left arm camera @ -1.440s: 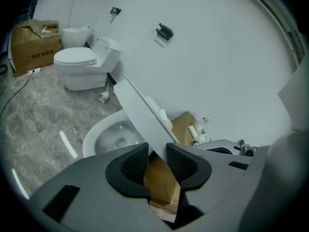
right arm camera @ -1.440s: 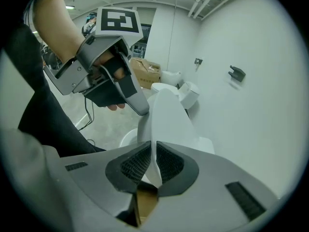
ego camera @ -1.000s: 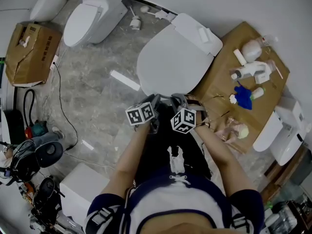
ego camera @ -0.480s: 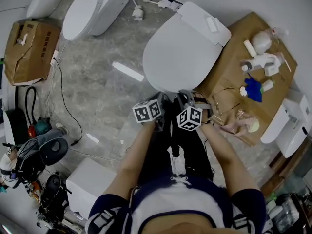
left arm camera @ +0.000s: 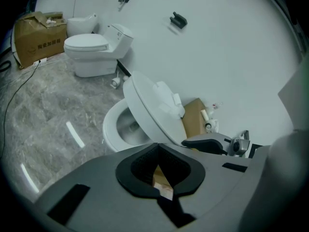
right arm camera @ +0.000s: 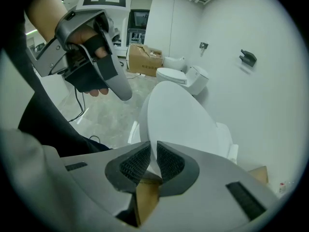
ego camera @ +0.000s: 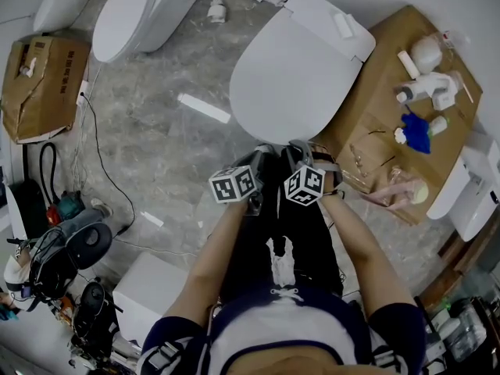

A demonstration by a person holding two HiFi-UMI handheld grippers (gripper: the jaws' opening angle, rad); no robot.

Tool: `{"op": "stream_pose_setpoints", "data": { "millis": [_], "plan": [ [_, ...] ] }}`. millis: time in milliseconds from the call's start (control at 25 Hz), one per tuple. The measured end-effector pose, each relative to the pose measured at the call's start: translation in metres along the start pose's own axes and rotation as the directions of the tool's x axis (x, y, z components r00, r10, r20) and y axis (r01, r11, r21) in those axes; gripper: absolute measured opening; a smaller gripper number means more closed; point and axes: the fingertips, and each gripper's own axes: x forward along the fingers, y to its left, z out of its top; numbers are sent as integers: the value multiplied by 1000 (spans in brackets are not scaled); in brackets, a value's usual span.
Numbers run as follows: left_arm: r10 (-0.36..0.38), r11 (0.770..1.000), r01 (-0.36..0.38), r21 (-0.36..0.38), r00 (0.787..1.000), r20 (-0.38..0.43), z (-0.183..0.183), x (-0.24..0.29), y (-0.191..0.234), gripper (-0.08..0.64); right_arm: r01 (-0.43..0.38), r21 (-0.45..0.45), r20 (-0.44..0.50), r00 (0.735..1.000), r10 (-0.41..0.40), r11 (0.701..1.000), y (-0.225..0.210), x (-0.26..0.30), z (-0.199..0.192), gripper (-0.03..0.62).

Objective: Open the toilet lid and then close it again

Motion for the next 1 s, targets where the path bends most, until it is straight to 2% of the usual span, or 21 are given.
{"op": "stream_pose_setpoints", "data": {
  "millis": [320,720,1000],
  "plan": [
    [-23,999,24,39,999,-42,-18,5,11,6,-21,2,-34,999,21,1000,24,30,-9,35],
    [-49,997,54,59,995,-89,-35,15,17,6,-90,17,-79,993,91,996,52,69,-21,35],
    [-52,997,58,54,993,-103,-41,27,28,6,-109,41,-94,989,112,993,67,94,-30,35]
  ]
}}
